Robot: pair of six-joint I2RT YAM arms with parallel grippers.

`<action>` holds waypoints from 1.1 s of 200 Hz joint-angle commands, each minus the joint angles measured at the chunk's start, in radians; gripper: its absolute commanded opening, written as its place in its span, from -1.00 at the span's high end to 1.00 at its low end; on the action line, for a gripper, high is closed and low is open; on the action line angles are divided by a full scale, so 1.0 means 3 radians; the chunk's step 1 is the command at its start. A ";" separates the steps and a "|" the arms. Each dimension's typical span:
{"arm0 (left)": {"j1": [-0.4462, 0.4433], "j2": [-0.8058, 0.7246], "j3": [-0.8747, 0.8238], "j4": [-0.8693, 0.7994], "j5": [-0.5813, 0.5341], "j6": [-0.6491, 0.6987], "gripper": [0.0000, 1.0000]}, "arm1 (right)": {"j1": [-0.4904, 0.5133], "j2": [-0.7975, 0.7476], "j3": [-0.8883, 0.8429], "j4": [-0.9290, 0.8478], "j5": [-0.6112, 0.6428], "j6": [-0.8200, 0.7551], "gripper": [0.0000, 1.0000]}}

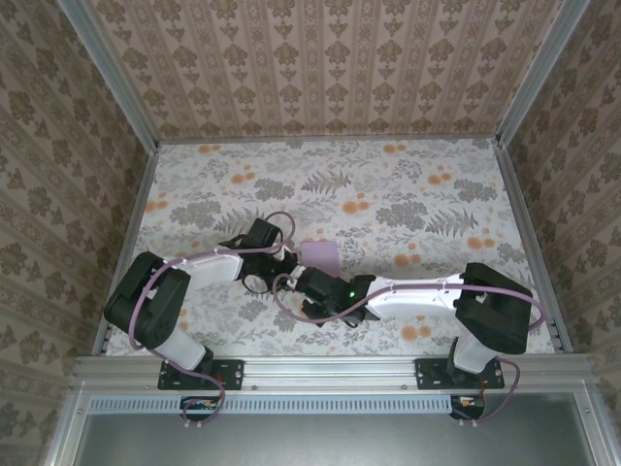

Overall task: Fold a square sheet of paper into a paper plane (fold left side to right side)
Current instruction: Third fold the triangle at the center of the table.

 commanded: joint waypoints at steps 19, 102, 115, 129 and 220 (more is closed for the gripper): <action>-0.0021 -0.0013 0.0155 -0.0246 0.0010 0.0209 0.76 | -0.0102 -0.0085 0.0003 -0.0084 -0.0310 0.0152 1.00; 0.0234 -0.0310 0.0287 -0.0758 -0.0185 0.0611 0.17 | -0.0272 -0.0037 -0.0019 -0.0010 -0.0630 0.0374 1.00; 0.0274 -0.0290 0.0321 -0.0763 -0.0160 0.0676 0.27 | -0.0293 -0.0035 -0.0031 0.0002 -0.0665 0.0403 1.00; 0.0285 -0.0225 0.0400 -0.0757 -0.0140 0.0746 0.39 | -0.0313 -0.0031 -0.0032 0.0011 -0.0698 0.0433 1.00; 0.0201 0.0735 0.1169 -0.0752 0.0172 0.1217 0.73 | -0.0365 0.0005 -0.0050 0.0066 -0.0763 0.0571 1.00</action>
